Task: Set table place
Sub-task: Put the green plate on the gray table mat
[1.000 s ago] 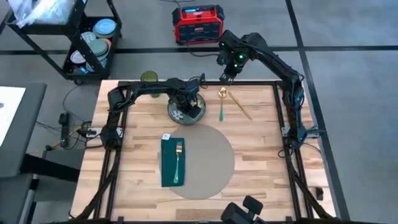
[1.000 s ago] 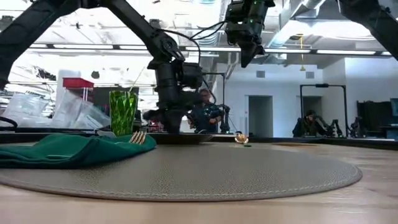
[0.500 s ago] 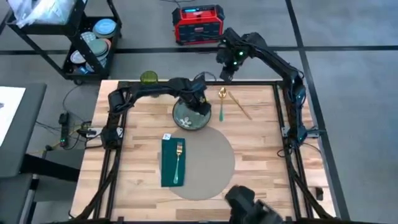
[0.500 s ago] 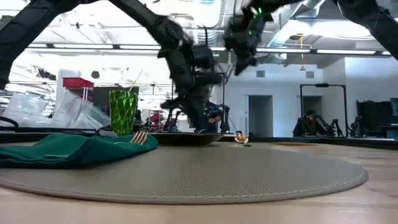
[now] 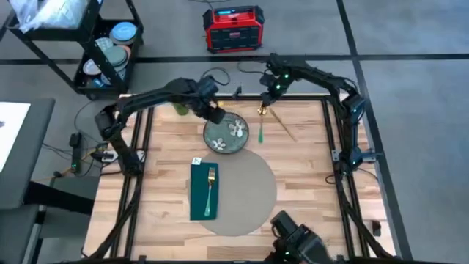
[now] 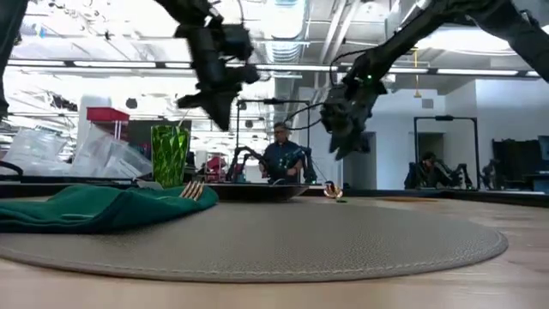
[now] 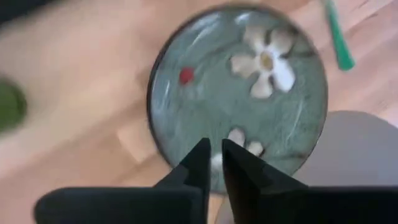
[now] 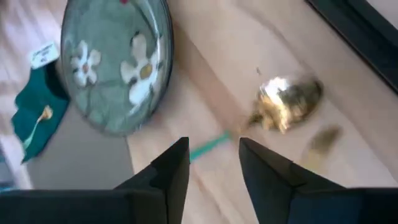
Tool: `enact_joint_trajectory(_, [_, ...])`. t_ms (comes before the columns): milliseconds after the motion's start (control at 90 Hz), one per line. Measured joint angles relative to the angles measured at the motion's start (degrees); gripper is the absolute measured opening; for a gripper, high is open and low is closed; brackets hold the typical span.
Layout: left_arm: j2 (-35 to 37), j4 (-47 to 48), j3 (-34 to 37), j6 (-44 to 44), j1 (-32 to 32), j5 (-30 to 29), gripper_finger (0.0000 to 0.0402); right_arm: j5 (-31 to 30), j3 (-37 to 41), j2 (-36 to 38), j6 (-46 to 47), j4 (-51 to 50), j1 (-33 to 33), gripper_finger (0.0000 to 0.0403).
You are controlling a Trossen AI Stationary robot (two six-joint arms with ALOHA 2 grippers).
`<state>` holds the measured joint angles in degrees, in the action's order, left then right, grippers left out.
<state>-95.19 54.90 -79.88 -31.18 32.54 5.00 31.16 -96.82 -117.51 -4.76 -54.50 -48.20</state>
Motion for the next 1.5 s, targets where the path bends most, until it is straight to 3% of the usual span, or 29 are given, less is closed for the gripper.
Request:
enact_joint_trajectory(289, [7.8,-10.9,18.8,-13.8,0.5,2.2,0.0152,-6.8,0.0,0.1,-2.2,8.5,6.6,0.0134])
enact_joint_trajectory(533, [7.9,-26.8,28.3,-24.0,0.5,7.4,0.0206,-4.2,0.0,0.1,1.1,6.7,5.6,0.016])
enact_joint_trajectory(689, [7.9,-32.9,29.7,-27.0,0.6,8.0,0.0213,-4.1,1.1,0.1,2.8,7.1,6.0,0.0184])
enact_joint_trajectory(867, [7.9,-35.7,29.6,-27.2,0.7,8.0,0.0213,-1.2,3.1,-1.4,10.3,8.0,6.9,0.0183])
enact_joint_trajectory(1211, [7.9,-35.1,29.6,-27.1,0.7,7.4,0.0213,3.8,3.4,-8.4,19.1,7.3,12.7,0.0171])
enact_joint_trajectory(1500, [7.9,-35.0,29.6,-28.1,0.9,5.2,0.0213,3.7,3.3,-8.9,24.2,11.8,11.4,0.0171])
